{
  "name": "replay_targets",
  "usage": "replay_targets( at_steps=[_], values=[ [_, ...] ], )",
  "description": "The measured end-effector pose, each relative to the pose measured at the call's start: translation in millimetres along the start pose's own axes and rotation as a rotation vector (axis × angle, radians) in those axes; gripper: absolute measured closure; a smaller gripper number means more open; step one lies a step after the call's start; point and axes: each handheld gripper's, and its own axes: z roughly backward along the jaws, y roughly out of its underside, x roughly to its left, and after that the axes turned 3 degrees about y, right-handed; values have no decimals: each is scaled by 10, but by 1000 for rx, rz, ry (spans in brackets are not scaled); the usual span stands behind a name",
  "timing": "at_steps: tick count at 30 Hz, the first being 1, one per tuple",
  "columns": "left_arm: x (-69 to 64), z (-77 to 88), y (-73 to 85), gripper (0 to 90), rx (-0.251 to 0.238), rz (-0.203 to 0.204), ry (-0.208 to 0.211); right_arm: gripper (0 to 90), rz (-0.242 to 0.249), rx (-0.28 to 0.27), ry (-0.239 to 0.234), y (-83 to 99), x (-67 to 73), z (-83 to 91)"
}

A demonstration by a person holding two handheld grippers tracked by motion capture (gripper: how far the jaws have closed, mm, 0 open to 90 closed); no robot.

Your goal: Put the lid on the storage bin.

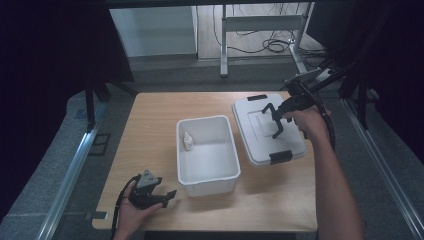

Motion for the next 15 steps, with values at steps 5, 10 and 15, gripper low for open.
replay_targets(
  at_steps=[5, 10, 15],
  values=[
    [1, 7, 1, 257, -2, 1, -1, 852, 22, -11, -11, 1, 59, 57],
    [2, 3, 3, 257, -1, 3, -1, 852, 20, -13, -15, -6, 85, 69],
    [9, 0, 6, 257, 3, 4, 0, 852, 23, -18, -25, -7, 127, 94]
  ],
)
